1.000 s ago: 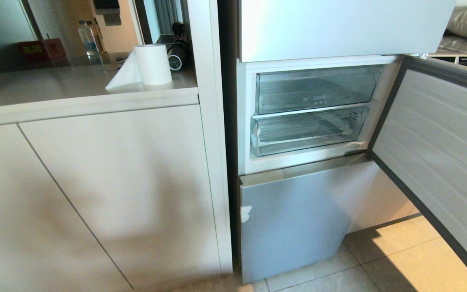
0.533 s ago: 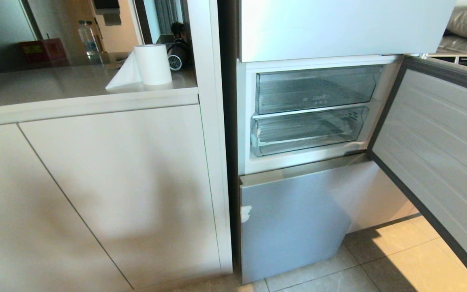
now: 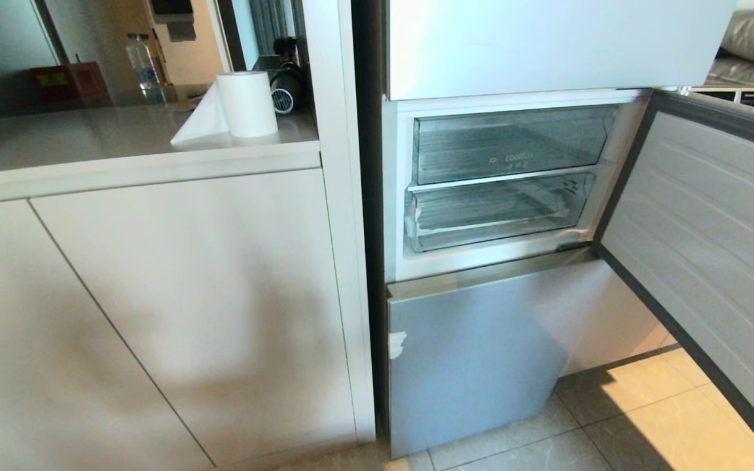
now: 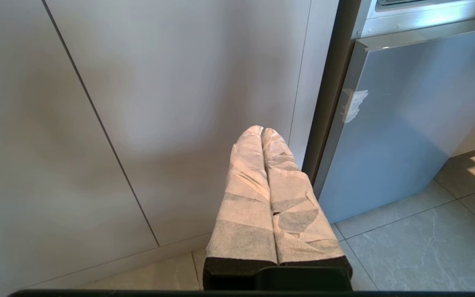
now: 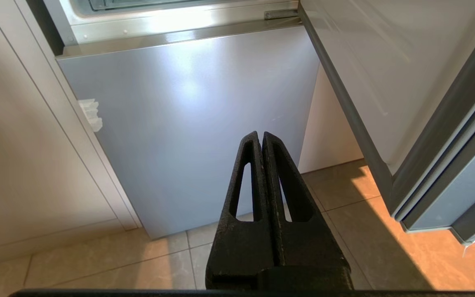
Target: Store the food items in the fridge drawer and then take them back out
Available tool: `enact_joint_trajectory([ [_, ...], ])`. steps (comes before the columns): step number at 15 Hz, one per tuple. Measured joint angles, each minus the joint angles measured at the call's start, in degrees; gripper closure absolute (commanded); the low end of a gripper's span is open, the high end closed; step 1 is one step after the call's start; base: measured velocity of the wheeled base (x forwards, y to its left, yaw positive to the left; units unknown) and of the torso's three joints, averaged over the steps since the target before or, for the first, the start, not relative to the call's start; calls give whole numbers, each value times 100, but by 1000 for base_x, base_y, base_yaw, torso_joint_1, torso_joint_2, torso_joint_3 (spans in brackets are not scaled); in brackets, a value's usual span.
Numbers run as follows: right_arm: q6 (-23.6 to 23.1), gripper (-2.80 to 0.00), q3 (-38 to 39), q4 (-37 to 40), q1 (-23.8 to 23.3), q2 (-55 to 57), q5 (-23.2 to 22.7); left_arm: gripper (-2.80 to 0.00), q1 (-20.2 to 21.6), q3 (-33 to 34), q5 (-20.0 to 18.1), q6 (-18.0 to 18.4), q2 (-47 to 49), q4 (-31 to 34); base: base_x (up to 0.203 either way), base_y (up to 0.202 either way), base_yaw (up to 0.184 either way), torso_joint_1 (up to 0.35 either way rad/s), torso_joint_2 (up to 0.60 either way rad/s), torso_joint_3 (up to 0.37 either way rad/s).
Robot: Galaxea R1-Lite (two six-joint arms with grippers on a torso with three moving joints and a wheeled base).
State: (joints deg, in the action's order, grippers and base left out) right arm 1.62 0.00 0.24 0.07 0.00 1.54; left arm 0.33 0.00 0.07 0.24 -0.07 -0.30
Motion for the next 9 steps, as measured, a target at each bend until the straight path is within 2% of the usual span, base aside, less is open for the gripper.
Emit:
enact_joint_trajectory([
  [2,36,0,-65,47,0,4,36,0,-2,0,0,0,0,0,0,0,0,0,0,0],
  [5,284,0,-802,310,0,351,214,0,-2,0,0,0,0,-2,0,0,0,0,0,0],
  [9,851,0,-1829,307,2,2039,407,0,-2,0,0,0,0,-2,0,0,0,0,0,0],
])
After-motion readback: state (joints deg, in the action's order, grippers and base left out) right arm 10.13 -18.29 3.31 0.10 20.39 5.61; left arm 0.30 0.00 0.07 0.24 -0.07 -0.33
